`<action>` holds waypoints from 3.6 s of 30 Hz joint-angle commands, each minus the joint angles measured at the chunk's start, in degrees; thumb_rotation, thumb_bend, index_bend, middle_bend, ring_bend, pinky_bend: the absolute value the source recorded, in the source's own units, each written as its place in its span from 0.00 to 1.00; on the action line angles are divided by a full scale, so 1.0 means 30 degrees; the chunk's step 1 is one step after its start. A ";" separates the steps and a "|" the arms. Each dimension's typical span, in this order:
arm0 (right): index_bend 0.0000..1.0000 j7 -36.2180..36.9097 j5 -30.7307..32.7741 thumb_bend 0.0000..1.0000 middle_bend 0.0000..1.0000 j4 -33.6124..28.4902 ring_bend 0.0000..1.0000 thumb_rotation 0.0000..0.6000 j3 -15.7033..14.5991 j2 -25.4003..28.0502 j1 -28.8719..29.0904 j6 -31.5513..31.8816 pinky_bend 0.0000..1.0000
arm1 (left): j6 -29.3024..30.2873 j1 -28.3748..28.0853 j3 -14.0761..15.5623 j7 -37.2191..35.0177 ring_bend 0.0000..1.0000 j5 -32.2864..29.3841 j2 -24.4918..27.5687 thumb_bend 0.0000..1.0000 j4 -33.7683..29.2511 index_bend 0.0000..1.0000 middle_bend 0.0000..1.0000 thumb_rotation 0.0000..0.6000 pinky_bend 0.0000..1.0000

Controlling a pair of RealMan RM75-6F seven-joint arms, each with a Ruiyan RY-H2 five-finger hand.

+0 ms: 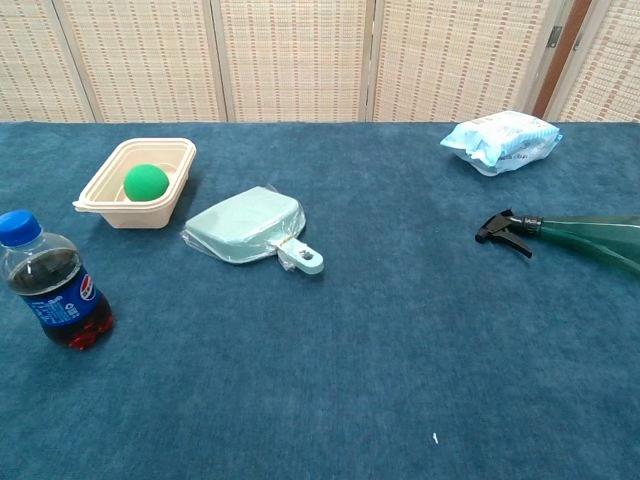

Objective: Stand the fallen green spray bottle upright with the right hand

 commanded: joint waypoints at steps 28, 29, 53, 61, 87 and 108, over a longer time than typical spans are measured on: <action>0.00 -0.4969 0.4549 0.30 0.04 -0.1537 0.03 1.00 0.0737 0.1188 0.2901 -0.4076 0.20 | 0.0077 -0.0007 0.0438 -0.1338 0.00 0.0778 -0.0121 0.61 0.1162 0.06 0.00 1.00 0.00; 0.00 -0.5354 0.4785 0.30 0.04 -0.1646 0.03 1.00 0.0737 0.1238 0.3058 -0.4179 0.20 | 0.0104 -0.0012 0.0444 -0.1395 0.00 0.0828 -0.0112 0.61 0.1202 0.06 0.00 1.00 0.00; 0.00 -1.0428 1.0100 0.30 0.05 -0.2032 0.03 1.00 -0.0034 -0.0052 0.6086 -0.5094 0.20 | 0.0223 -0.0041 0.0738 -0.4293 0.00 0.1531 -0.0389 0.61 0.3680 0.06 0.00 1.00 0.00; 0.00 -1.0649 1.1092 0.30 0.05 -0.1215 0.03 1.00 -0.0048 -0.0577 0.7311 -0.6063 0.20 | 0.0283 -0.0020 0.0894 -0.4501 0.00 0.1757 -0.0497 0.61 0.4108 0.06 0.00 1.00 0.00; 0.00 -1.0207 1.2528 0.30 0.09 0.1412 0.03 1.00 -0.0851 -0.2905 0.9401 -0.7138 0.20 | -0.0062 -0.0051 0.0957 -0.6333 0.00 0.1577 -0.0727 0.61 0.5840 0.06 0.00 1.00 0.00; 0.00 -0.8757 1.1716 0.33 0.16 0.2755 0.10 1.00 -0.1287 -0.3913 0.9271 -0.7243 0.25 | -0.0245 -0.0012 0.1085 -0.6763 0.00 0.1575 -0.0971 0.61 0.6422 0.06 0.00 1.00 0.00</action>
